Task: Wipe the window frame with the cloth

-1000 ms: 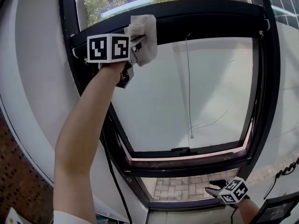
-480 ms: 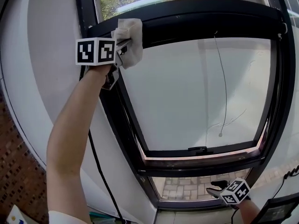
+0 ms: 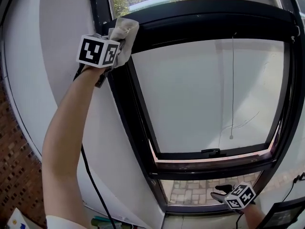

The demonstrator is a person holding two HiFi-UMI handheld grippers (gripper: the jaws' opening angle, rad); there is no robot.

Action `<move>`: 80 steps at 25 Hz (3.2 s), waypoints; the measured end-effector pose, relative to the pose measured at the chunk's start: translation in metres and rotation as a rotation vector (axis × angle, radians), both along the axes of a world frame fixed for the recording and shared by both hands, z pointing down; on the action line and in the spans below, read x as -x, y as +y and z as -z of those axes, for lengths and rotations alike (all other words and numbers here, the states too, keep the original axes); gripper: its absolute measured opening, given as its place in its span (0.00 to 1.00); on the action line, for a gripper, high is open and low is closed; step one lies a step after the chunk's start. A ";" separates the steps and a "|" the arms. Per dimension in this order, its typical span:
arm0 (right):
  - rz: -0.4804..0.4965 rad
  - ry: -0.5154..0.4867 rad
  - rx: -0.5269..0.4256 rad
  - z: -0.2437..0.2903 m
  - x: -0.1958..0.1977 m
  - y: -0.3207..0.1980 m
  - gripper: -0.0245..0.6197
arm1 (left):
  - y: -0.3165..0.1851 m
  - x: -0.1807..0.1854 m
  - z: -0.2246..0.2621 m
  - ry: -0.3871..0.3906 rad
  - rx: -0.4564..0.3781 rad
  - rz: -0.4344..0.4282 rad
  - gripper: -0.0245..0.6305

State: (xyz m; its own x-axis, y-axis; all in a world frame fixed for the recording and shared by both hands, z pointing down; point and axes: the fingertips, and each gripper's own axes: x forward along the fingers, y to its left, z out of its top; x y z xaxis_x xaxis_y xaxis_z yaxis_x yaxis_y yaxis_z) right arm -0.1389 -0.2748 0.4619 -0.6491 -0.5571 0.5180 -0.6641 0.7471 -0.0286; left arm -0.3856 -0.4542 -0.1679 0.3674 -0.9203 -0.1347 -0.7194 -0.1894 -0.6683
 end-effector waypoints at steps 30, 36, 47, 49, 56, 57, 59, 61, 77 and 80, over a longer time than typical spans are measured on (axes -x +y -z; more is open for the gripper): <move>0.011 -0.008 0.016 -0.003 0.031 0.030 0.26 | -0.025 0.019 -0.174 -0.690 -0.094 0.352 0.17; -0.008 -0.011 0.013 -0.001 0.023 0.039 0.26 | -0.025 0.018 -0.242 -0.717 -0.019 0.329 0.18; -0.054 -0.019 0.011 0.002 0.012 0.043 0.26 | -0.036 0.019 -0.388 -0.701 0.118 0.307 0.18; -0.067 -0.016 0.011 0.003 0.008 0.043 0.26 | -0.038 0.017 -0.415 -0.698 0.129 0.307 0.18; -0.091 0.007 0.021 0.003 0.001 0.047 0.26 | -0.038 0.017 -0.511 -0.678 0.188 0.271 0.18; -0.096 0.009 0.023 0.002 0.001 0.047 0.26 | -0.037 0.017 -0.525 -0.668 0.200 0.262 0.18; -0.103 0.013 0.028 0.001 -0.001 0.049 0.26 | -0.036 0.019 -0.552 -0.658 0.222 0.259 0.18; -0.108 0.018 0.036 0.000 -0.002 0.050 0.26 | -0.035 0.018 -0.579 -0.655 0.244 0.257 0.18; -0.142 0.046 0.111 -0.017 -0.003 0.059 0.26 | -0.034 0.019 -0.731 -0.358 0.470 0.229 0.18; -0.167 0.045 0.132 -0.023 -0.010 0.065 0.26 | -0.035 0.017 -0.729 -0.232 0.498 0.238 0.18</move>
State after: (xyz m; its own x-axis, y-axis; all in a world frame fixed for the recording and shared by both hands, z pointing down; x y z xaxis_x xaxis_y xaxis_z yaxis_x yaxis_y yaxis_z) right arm -0.1288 -0.2101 0.4848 -0.5282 -0.5803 0.6199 -0.7809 0.6186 -0.0864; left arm -0.4026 -0.4891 0.5609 0.1116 -0.9127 0.3932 -0.6265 -0.3717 -0.6851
